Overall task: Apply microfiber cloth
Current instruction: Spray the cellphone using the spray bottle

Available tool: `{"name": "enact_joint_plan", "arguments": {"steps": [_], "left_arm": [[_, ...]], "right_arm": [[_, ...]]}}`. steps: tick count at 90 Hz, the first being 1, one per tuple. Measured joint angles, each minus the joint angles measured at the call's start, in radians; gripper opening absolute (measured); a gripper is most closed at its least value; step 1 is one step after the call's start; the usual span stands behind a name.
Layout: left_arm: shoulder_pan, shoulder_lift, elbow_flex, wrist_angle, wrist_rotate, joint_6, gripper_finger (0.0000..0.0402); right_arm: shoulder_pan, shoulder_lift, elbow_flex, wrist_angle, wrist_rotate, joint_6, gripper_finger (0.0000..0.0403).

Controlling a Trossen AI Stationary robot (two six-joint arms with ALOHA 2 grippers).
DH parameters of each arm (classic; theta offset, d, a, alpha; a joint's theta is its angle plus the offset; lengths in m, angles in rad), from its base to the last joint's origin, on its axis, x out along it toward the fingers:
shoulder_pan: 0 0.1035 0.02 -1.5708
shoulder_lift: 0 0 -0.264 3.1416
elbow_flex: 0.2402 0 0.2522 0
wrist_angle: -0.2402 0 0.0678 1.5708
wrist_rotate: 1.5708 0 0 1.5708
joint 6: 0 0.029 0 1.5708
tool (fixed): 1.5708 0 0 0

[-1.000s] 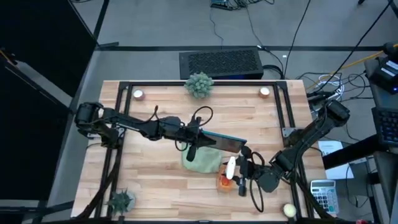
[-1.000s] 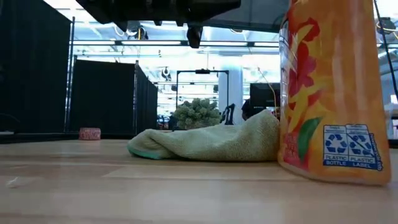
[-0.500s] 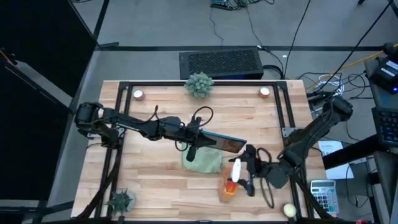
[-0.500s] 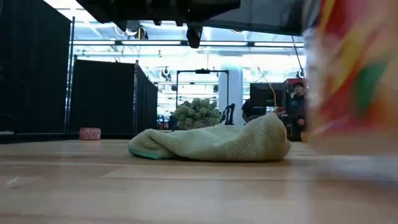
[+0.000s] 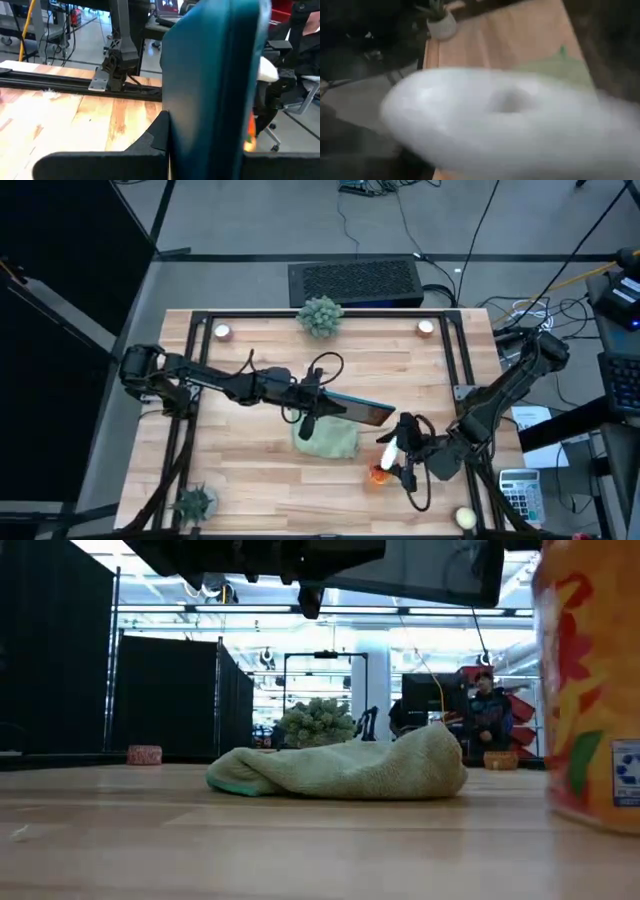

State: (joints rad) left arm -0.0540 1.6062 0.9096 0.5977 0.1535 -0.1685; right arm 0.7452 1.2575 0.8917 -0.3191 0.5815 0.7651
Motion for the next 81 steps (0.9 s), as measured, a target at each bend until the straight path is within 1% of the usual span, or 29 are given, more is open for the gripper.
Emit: {"name": "enact_joint_plan", "arguments": {"steps": [11, 22, 32, 41, 53, 57, 66, 71, 76, 81], "left_arm": [[0.000, 0.000, 0.000, -0.006, 0.000, 0.001, 0.0008], [0.000, 0.000, 0.000, -0.008, 0.000, 0.001, 0.0008], [0.000, 0.000, 0.000, -0.012, 0.000, 0.001, 0.0008], [0.001, 0.000, 0.000, -0.011, 0.000, 0.001, 0.0008], [0.002, 0.000, 0.000, -0.010, 0.000, 0.001, 0.0008], [0.002, 0.000, 0.000, -0.008, 0.000, 0.001, 0.0008], [0.002, 0.000, 0.000, -0.004, 0.000, 0.001, 0.0008], [0.002, 0.000, 0.000, -0.004, 0.000, 0.001, 0.0008], [0.002, 0.000, 0.000, -0.005, 0.000, 0.001, 0.0008], [0.002, 0.000, 0.000, -0.005, 0.000, 0.001, 0.0008]], "right_arm": [[0.006, 0.000, 0.000, -0.052, -0.035, 0.052, 0.0321], [0.009, -0.003, 0.001, -0.123, -0.140, 0.156, 0.0320], [0.008, -0.016, 0.005, -0.170, -0.209, 0.255, 0.0320], [0.008, -0.036, 0.004, -0.183, -0.246, 0.294, 0.0320], [0.009, -0.089, 0.000, -0.207, -0.341, 0.334, 0.0320], [0.010, -0.111, 0.000, -0.211, -0.337, 0.335, 0.0320], [0.008, -0.155, 0.000, -0.205, -0.262, 0.307, 0.0320], [0.005, -0.169, 0.000, -0.210, -0.250, 0.297, 0.0320], [0.007, -0.188, 0.000, -0.234, -0.276, 0.307, 0.0320], [0.015, -0.213, 0.000, -0.260, -0.349, 0.361, 0.0320]]}}
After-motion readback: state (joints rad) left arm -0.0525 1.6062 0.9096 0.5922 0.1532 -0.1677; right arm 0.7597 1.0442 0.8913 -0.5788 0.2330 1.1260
